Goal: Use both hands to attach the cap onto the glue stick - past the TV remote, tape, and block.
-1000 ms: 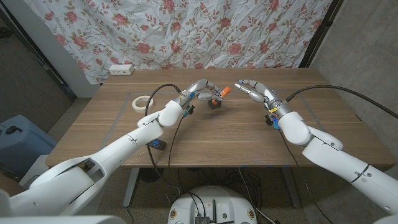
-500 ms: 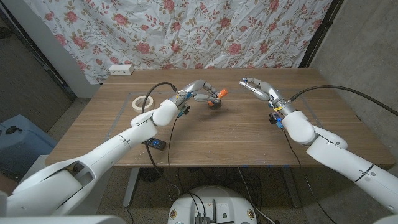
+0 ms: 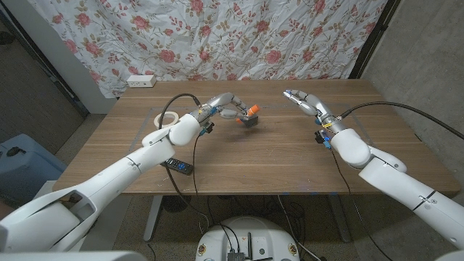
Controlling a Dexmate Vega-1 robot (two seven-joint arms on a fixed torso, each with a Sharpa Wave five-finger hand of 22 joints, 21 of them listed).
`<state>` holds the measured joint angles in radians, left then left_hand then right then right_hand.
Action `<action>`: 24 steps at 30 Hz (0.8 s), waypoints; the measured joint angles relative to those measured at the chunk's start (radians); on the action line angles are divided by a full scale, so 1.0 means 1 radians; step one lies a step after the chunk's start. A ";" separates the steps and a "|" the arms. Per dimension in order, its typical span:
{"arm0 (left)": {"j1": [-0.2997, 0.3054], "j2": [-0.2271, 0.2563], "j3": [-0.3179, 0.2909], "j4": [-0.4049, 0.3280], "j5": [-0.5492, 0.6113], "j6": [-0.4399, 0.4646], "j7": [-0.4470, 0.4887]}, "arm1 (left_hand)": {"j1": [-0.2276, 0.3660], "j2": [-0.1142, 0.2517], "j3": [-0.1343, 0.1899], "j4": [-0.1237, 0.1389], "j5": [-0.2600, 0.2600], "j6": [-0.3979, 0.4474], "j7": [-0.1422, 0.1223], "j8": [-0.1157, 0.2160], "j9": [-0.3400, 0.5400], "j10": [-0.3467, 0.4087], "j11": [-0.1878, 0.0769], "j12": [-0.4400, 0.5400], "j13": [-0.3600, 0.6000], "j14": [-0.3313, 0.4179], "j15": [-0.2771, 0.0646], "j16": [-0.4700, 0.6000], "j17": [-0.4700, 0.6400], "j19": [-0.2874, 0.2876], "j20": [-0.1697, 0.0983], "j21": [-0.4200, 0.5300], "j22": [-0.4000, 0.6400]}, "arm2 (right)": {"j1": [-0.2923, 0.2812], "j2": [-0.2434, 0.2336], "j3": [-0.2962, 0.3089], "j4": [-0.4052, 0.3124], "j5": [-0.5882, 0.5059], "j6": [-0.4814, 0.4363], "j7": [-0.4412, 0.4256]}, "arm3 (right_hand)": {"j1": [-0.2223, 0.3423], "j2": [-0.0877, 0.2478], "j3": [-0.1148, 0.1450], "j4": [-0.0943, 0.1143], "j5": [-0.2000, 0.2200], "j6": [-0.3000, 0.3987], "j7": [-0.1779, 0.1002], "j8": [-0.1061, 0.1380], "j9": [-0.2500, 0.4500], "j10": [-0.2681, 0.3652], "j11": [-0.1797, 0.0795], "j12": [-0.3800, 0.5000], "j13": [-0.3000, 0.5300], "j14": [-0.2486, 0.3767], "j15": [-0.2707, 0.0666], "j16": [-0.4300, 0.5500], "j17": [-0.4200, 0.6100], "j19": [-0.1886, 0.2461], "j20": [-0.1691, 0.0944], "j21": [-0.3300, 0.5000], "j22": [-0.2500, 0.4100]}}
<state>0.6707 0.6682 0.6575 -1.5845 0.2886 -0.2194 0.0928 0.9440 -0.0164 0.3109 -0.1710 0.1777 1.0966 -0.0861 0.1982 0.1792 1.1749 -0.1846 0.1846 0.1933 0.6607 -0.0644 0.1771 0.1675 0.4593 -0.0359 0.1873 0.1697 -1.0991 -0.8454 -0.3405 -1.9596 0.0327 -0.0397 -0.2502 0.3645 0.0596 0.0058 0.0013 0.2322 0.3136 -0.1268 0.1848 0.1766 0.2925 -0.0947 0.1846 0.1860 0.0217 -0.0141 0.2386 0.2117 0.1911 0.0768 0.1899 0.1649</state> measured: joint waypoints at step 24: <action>0.002 0.106 -0.030 -0.097 0.045 0.047 -0.116 | -0.008 0.008 0.000 0.000 0.004 -0.020 -0.012 -0.010 0.000 -0.026 -0.026 -0.008 -0.001 -0.029 0.004 0.000 0.000 -0.041 0.006 0.000 0.000 | 0.027 0.084 0.012 0.145 0.151 0.122 0.007 | -0.020 0.020 0.000 0.000 0.000 -0.027 0.002 -0.004 0.000 -0.015 0.016 -0.004 0.000 -0.007 0.007 0.000 0.003 0.022 -0.029 0.000 0.000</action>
<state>0.6725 0.7738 0.6272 -1.6811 0.3336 -0.1725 -0.0229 0.9362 -0.0086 0.3110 -0.1710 0.1816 1.0766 -0.0983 0.1886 0.1793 1.1494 -0.2104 0.1770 0.1925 0.6315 -0.0602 0.1772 0.1677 0.4184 -0.0301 0.1873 0.1697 -1.0726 -0.7616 -0.3284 -1.8151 0.1841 0.0821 -0.2433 0.3447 0.0794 0.0059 0.0014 0.2322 0.2863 -0.1250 0.1809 0.1768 0.2770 -0.0791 0.1809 0.1860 0.0149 -0.0074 0.2386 0.2149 0.2126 0.0475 0.1898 0.1649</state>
